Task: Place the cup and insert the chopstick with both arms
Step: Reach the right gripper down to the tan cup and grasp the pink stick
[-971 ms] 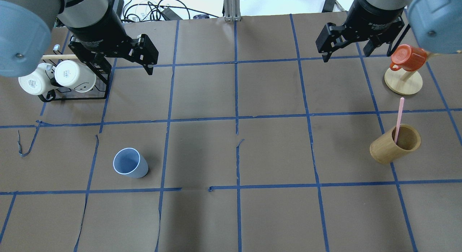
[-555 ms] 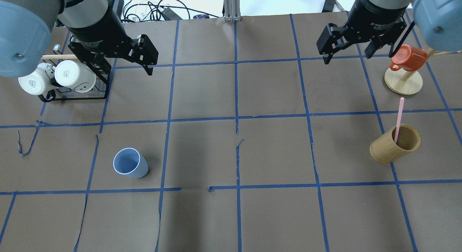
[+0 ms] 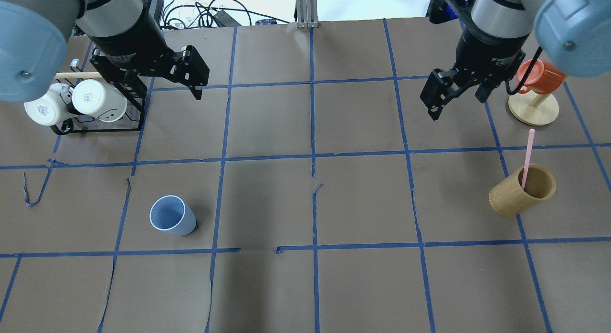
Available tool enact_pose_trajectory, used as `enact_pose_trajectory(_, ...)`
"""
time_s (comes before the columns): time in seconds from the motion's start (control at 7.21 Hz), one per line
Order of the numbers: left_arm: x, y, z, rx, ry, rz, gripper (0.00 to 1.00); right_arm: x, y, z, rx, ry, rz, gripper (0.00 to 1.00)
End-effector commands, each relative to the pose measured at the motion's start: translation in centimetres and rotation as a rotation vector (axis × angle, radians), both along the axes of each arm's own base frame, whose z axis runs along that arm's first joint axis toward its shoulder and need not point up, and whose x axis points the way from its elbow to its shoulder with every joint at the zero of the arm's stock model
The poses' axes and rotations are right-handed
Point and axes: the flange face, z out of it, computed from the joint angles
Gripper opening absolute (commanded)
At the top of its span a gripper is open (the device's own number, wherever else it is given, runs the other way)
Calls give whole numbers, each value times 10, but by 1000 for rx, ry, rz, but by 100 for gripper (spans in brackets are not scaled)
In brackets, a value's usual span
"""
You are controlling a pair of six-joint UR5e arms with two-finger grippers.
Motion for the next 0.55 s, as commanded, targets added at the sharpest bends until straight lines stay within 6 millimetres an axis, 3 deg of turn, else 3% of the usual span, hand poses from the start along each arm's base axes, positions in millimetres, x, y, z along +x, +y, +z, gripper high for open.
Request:
enact_pose_trajectory(0.0,0,0,-1,2,0,0,100,-56,-12,-13,-42,-5,125,94)
enact_pose_trajectory(0.14,0,0,-1,2,0,0,100,-111,-8,-39,-9,-30,103,93)
enact_pose_trajectory(0.42,-1,0,-1,2,0,-2,100,-150,7,-60,-73,-10,180,98)
